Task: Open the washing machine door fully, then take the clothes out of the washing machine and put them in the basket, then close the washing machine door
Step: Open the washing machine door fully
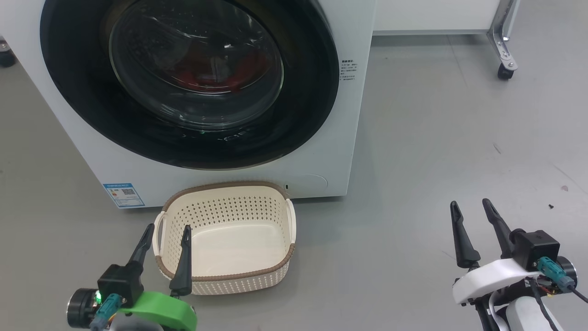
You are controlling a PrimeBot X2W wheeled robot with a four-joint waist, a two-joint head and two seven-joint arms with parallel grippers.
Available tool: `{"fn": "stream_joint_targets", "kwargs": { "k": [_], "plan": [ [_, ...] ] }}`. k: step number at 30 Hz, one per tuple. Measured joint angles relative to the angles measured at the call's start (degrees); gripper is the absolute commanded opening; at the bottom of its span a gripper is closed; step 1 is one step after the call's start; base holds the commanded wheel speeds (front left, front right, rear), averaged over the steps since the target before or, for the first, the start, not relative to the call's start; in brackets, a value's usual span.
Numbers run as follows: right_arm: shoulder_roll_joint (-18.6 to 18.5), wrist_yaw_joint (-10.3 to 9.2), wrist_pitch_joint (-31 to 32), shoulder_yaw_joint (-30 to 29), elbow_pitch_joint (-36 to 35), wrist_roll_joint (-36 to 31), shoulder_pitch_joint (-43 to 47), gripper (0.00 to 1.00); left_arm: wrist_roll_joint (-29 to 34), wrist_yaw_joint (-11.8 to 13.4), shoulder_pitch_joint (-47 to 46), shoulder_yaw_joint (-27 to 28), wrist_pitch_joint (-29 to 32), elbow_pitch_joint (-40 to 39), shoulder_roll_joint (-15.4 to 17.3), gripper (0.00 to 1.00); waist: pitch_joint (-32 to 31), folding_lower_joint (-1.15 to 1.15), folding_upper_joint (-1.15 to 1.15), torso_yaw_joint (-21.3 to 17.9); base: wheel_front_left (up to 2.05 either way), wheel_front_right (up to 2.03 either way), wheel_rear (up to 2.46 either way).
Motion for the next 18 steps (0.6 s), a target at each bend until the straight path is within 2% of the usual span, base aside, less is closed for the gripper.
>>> {"fn": "stream_joint_targets", "kwargs": {
  "k": [1, 12, 18],
  "plan": [
    [0.05, 0.15, -0.08, 0.0, 0.31, 0.0, 0.01, 0.0, 0.04, 0.0, -0.01, 0.02, 0.0, 0.01, -0.02, 1.0, 0.01, 0.0, 0.0, 0.01, 0.0, 0.0, 0.0],
    [1.56, 1.18, -0.08, -1.77, 1.38, 2.12, 0.01, 0.0, 1.24, 0.0, -0.08, 0.21, 0.0, 0.0, -0.11, 1.0, 0.31, 0.0, 0.0, 0.17, 0.0, 0.0, 0.0],
    [3.82, 2.7, -0.08, -4.21, 3.25, 11.27, -0.02, 0.0, 1.14, -0.02, -0.31, 0.48, 0.0, -0.91, -0.3, 1.0, 1.12, 0.0, 0.0, 0.22, 0.0, 0.0, 0.0]
  ]
}}
